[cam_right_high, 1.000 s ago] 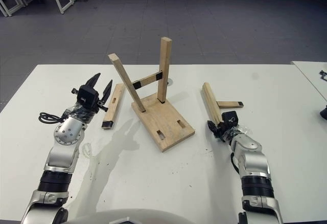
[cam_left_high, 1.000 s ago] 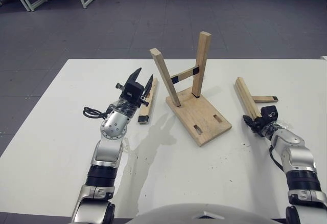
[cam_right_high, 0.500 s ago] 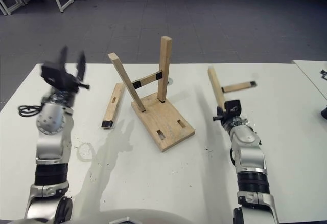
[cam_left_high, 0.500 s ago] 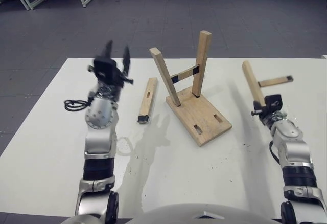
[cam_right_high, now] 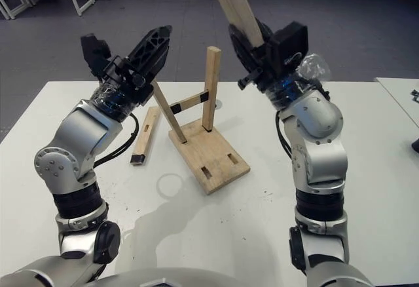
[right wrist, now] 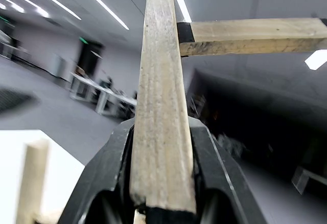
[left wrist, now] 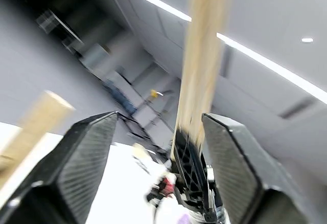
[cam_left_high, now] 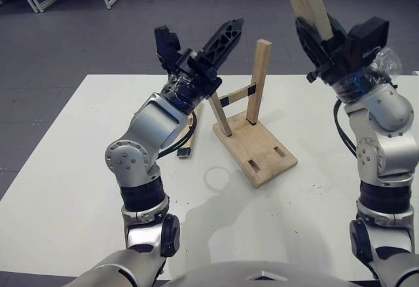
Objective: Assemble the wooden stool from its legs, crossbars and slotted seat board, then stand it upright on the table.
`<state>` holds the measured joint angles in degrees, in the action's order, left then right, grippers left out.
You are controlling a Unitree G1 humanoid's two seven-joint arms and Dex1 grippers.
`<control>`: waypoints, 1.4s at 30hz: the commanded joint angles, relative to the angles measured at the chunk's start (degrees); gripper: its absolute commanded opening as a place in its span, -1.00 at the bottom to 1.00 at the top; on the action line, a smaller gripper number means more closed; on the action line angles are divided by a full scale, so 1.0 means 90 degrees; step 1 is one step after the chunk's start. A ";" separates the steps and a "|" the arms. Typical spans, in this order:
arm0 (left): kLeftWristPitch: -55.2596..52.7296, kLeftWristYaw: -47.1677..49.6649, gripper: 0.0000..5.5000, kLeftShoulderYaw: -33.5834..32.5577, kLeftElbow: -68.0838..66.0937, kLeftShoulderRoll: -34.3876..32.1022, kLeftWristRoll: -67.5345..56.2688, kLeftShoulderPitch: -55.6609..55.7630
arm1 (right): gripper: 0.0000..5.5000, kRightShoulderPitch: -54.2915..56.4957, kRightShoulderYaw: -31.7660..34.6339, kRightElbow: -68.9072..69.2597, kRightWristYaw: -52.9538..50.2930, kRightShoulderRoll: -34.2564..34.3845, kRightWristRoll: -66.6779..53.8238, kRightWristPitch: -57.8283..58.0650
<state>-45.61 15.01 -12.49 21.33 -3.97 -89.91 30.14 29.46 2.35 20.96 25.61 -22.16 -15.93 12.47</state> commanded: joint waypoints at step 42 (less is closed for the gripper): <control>-0.0114 -0.1475 -0.26 -0.0113 -0.1570 -0.2038 -0.0990 0.0656 | -0.12 -0.1102 -0.1061 0.0086 0.0908 -0.0761 0.1771 -0.1590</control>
<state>-47.32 1.53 -12.17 7.51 -21.46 -99.82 36.13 21.87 -7.23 23.63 33.74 -26.73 -3.36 1.04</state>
